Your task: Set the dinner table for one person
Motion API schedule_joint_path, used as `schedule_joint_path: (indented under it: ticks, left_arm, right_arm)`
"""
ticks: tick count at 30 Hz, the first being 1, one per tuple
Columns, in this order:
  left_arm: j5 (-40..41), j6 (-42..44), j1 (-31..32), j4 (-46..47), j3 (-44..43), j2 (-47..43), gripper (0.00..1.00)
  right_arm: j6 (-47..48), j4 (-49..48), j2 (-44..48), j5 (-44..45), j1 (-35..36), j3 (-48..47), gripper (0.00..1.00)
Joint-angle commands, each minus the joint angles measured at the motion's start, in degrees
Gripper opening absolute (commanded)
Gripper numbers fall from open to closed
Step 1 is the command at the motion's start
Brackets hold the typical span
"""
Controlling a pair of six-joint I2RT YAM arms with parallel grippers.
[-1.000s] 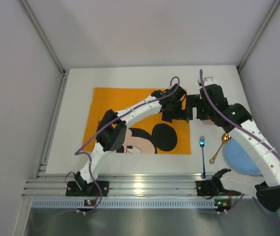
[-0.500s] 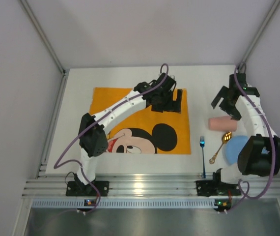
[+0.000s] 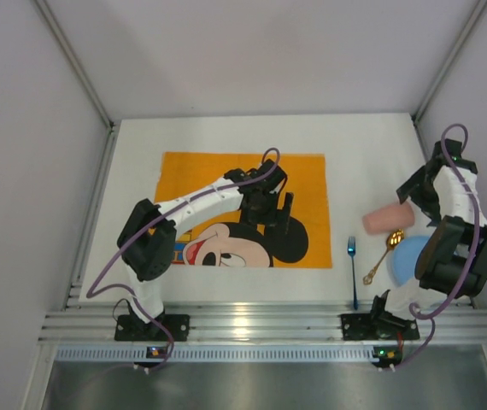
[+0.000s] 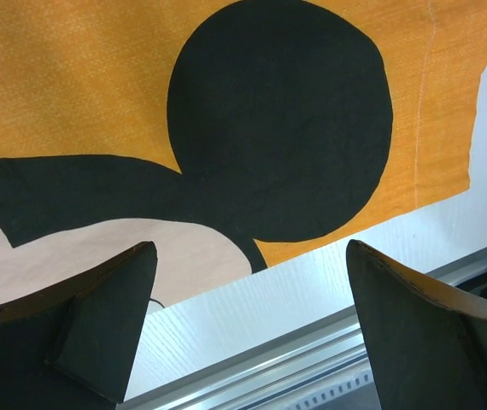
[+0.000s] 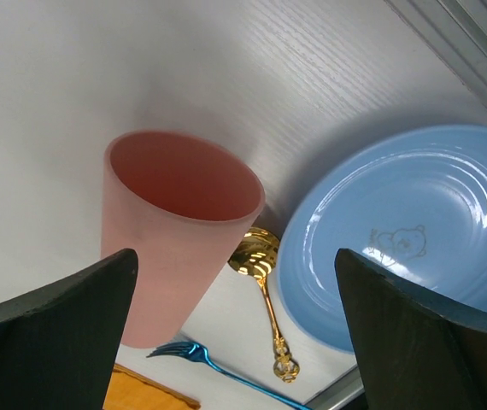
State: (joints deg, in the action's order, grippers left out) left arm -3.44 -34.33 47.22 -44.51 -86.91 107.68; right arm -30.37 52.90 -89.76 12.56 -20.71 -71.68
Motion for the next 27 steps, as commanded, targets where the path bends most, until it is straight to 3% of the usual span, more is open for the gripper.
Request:
schedule_joint_path:
  ticks: [1, 10, 16, 21, 27]
  left_arm:
    - [-2.2, 0.7, -0.6, 5.1, 0.3, -2.8, 0.97]
    - [-3.5, 4.4, -2.3, 3.6, 0.6, -2.8, 0.97]
    - [-4.0, 4.6, -3.6, 4.2, 3.7, -4.3, 0.97]
    - [-4.1, 4.8, -4.5, 4.8, 5.1, -5.0, 0.97]
    - [-5.0, 4.9, -5.4, 5.7, 5.4, -4.1, 0.97]
  right_arm:
    - [2.9, -1.7, 0.6, 0.3, -0.9, -2.2, 1.0]
    - [8.7, -15.7, -2.5, -8.9, -3.7, -6.4, 1.0]
    - [7.9, -21.3, -5.3, -22.0, -3.7, -2.2, 1.0]
    - [4.5, -25.0, -3.9, -24.8, -3.7, 5.8, 1.0]
    - [5.6, -23.1, -1.5, -25.1, -3.7, 8.2, 0.99]
